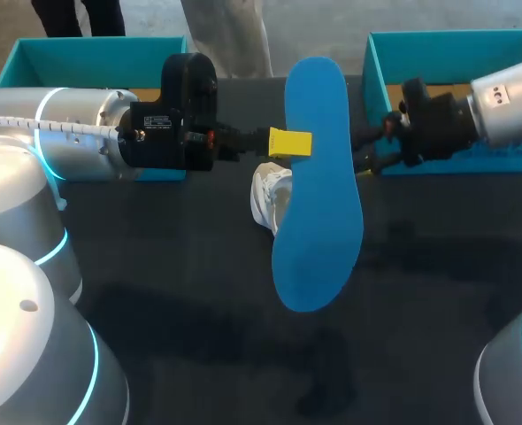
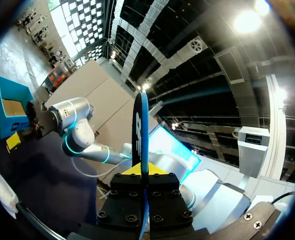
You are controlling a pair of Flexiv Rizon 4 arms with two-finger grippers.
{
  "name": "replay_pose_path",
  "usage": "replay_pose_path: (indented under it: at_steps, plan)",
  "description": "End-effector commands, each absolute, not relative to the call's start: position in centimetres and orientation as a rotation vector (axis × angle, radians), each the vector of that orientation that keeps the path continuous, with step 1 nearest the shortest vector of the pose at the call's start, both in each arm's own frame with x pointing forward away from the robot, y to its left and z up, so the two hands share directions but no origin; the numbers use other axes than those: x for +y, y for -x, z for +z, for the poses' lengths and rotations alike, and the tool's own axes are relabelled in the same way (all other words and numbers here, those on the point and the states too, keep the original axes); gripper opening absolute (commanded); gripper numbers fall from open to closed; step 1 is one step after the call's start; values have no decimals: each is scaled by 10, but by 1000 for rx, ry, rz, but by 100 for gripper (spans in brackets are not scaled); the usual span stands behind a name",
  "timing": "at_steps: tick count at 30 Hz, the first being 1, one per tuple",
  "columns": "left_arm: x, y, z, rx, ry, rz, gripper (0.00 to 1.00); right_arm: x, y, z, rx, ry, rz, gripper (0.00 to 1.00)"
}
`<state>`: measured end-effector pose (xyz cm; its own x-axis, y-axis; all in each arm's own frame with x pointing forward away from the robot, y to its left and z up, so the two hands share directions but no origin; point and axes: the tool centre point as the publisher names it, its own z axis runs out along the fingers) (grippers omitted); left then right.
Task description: Take the shoe out of the shoebox, open the shoe tongue, remove and reinsert the insole, then place the shoe into the shoebox
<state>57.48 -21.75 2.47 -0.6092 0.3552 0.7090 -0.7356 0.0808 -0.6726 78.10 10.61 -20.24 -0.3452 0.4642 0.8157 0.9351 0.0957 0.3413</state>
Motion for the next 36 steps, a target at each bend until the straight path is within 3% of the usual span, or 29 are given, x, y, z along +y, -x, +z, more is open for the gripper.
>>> replay_pose_path:
  at_steps: [1,24,36]
  plan:
    - [-217,-573,24,-1528,-397,1660,0,111,-786,-199,-1877,1374,-1174,100]
    - [-217,-573,24,-1528,-397,1660,0,89,-785,-183,-1557,1634,-1117,100]
    - [-217,-573,24,-1528,-397,1660,0,97,-779,-164,-1473,1408,-1246,100]
